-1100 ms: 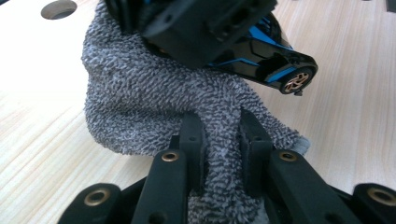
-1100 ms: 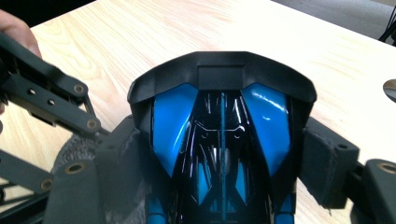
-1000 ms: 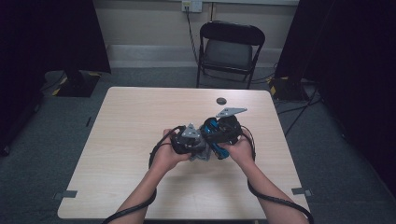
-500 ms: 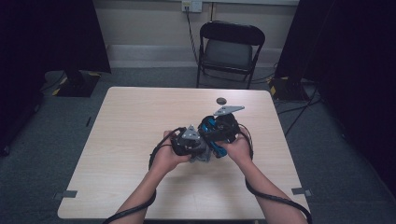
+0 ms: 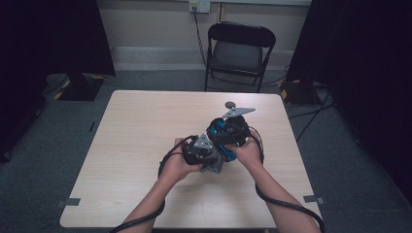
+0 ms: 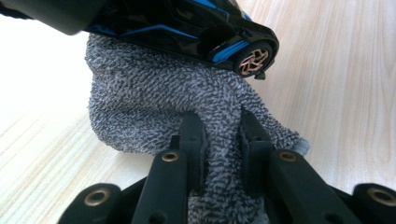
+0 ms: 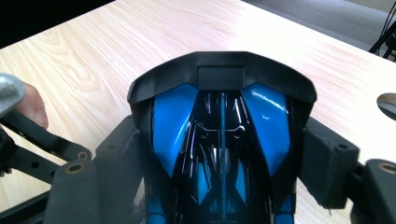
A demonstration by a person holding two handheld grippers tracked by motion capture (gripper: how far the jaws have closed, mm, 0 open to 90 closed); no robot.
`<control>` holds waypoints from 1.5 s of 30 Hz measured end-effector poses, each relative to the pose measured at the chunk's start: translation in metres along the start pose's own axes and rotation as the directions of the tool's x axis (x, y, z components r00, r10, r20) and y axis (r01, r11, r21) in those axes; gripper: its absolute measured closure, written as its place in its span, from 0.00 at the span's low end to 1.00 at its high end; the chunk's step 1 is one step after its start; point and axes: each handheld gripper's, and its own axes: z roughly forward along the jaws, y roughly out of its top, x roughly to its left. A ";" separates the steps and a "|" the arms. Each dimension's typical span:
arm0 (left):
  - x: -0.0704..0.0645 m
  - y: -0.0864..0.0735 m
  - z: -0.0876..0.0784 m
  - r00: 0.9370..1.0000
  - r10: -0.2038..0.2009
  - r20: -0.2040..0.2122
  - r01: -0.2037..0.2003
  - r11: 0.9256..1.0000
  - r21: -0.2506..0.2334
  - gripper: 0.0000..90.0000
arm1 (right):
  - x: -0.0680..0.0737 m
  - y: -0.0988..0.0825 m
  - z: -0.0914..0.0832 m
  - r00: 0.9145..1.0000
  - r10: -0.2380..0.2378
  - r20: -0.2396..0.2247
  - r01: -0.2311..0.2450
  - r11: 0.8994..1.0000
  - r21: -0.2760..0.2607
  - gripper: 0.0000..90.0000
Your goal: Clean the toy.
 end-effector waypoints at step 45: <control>-0.023 0.002 0.014 0.995 0.082 0.052 -0.083 0.996 0.024 0.84 | -0.006 0.013 -0.002 1.000 0.019 0.002 -0.019 1.000 0.000 0.28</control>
